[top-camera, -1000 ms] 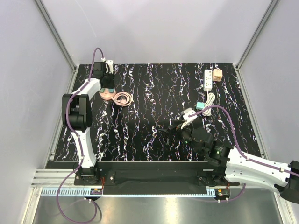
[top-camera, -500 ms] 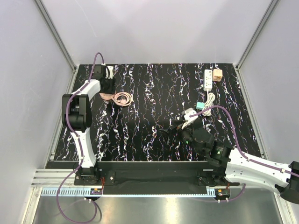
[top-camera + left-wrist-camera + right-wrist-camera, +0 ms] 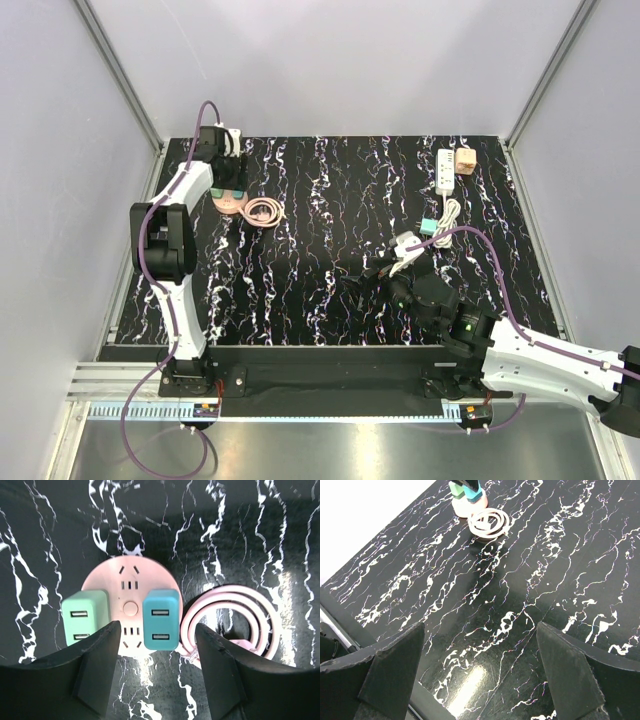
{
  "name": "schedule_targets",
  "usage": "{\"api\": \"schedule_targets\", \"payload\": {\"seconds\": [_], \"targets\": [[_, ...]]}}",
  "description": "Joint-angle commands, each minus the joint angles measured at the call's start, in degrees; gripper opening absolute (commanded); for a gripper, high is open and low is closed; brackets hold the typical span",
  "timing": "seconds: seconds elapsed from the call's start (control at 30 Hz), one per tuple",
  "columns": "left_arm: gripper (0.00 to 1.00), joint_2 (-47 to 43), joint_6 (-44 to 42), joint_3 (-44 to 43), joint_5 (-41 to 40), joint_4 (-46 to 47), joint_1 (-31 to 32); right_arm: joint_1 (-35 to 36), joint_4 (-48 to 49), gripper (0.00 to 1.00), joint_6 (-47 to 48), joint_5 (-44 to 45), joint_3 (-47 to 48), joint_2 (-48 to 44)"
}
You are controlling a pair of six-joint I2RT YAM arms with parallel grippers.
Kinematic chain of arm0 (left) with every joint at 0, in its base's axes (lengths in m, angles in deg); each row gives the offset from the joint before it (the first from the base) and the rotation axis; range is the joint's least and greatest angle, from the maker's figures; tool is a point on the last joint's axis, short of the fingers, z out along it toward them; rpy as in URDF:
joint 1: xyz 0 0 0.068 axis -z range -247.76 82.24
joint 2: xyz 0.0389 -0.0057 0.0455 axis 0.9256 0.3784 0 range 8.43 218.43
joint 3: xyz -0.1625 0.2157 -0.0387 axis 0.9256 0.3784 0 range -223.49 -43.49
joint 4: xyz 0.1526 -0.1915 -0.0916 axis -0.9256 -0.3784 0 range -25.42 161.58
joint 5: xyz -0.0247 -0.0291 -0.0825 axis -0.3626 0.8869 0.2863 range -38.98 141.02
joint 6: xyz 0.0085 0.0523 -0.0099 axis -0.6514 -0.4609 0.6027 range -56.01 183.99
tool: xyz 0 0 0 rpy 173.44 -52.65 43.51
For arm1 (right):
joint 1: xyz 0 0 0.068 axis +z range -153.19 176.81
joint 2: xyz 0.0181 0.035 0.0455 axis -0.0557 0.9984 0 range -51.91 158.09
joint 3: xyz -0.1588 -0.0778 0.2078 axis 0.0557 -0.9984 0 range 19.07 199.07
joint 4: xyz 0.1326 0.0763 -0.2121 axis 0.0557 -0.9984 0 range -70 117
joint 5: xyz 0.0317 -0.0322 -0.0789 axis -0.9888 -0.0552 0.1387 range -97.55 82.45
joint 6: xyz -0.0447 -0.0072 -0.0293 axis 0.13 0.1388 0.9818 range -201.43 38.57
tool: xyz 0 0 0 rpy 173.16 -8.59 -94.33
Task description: Insert the plug
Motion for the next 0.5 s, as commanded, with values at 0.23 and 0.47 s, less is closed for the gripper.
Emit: {"api": "schedule_targets", "payload": {"seconds": [0.23, 0.47], "targets": [[0.53, 1.98, -0.1, -5.25, -1.62, -2.73, 0.86, -0.34, 2.13, 1.0, 0.22, 1.32, 0.01, -0.53], [0.42, 2.77, -0.09, -4.45, -2.06, -3.44, 0.95, -0.34, 2.04, 1.0, 0.3, 1.32, 0.01, -0.97]]}}
